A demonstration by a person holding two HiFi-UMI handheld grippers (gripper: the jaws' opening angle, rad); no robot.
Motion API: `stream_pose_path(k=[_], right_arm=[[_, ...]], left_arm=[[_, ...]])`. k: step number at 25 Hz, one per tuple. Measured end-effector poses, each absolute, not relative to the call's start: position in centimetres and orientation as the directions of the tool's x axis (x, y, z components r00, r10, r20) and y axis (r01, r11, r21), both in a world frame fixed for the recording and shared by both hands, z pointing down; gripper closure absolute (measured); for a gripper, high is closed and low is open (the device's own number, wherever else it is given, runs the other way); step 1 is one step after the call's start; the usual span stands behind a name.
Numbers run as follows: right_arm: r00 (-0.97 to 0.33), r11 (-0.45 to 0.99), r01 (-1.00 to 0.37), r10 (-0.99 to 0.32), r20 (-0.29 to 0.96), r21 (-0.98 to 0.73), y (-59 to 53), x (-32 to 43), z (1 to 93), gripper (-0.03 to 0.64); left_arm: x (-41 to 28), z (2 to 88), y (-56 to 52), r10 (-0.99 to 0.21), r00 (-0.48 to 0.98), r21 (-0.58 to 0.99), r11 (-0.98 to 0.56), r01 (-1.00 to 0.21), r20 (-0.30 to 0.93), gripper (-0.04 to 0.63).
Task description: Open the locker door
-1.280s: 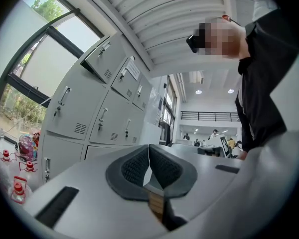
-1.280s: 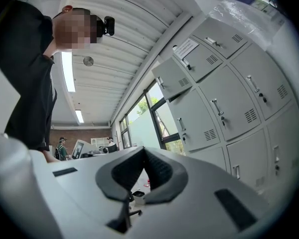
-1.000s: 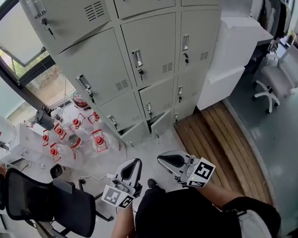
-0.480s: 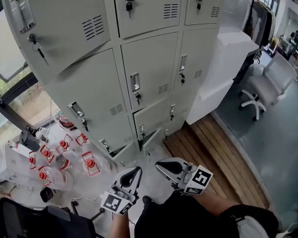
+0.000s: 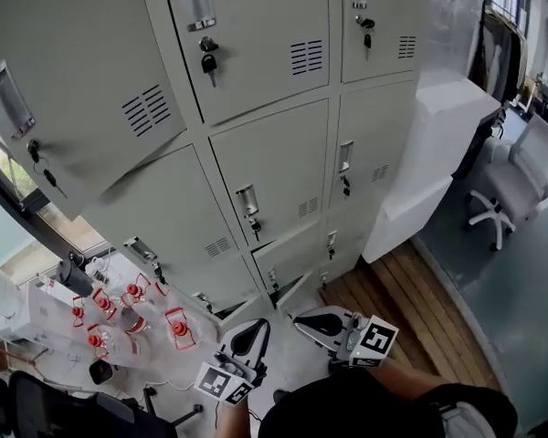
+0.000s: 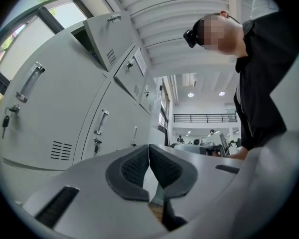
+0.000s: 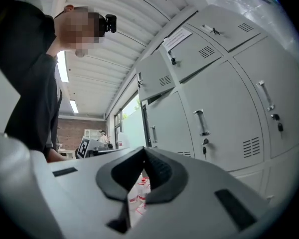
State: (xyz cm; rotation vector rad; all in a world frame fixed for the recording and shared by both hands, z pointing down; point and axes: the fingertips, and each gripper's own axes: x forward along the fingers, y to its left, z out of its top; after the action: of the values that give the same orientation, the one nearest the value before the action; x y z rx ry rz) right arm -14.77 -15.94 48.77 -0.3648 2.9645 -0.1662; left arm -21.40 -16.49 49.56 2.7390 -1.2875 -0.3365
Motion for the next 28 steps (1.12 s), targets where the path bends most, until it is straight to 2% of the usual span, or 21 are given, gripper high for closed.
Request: stream_pose_path(k=[8,11,15,18,23,28], right_arm=[[-0.962,0.983,-0.127,-0.154,-0.224,-0.131,-23.1,-11.2,47.1,0.606],[-0.943,0.984,-0.159,-0.175,-0.282,-0.08,-26.6,-10.6,44.3,0.604],[-0.897,0.961,-0.273,-0.236,-0.373,0.048,-30.2,-10.2,38.7,0.604],[-0.891,0.93,-0.327,-0.245,-0.383,0.165,-31.1,-10.9,34.3,0.604],[-0.905,0.894,-0.319,-0.188,-0.382,0.314,-31.8,-12.9,26.7,0.604],[-0.887,0.923,-0.276,-0.137,-0.441,0.269,-32.0,-13.9,20.8,0.603]], left_arm=[[-20.6,46.4,-20.9,-0.839,0.516,0.132,-0.539,-0.832,-0.172,0.578],[-21.6,45.5,-21.8,-0.847,0.501,0.092,-0.521,-0.849,-0.177,0.578],[-23.8,44.4,-22.4,-0.835,0.519,0.07,-0.537,-0.841,-0.182,0.578],[-25.9,43.3,-22.0,-0.825,0.535,0.056,-0.552,-0.832,-0.184,0.578],[-29.1,42.1,-22.6,-0.813,0.541,0.044,-0.561,-0.826,-0.216,0.578],[-30.3,41.8,-22.5,-0.797,0.556,0.03,-0.578,-0.816,-0.236,0.578]])
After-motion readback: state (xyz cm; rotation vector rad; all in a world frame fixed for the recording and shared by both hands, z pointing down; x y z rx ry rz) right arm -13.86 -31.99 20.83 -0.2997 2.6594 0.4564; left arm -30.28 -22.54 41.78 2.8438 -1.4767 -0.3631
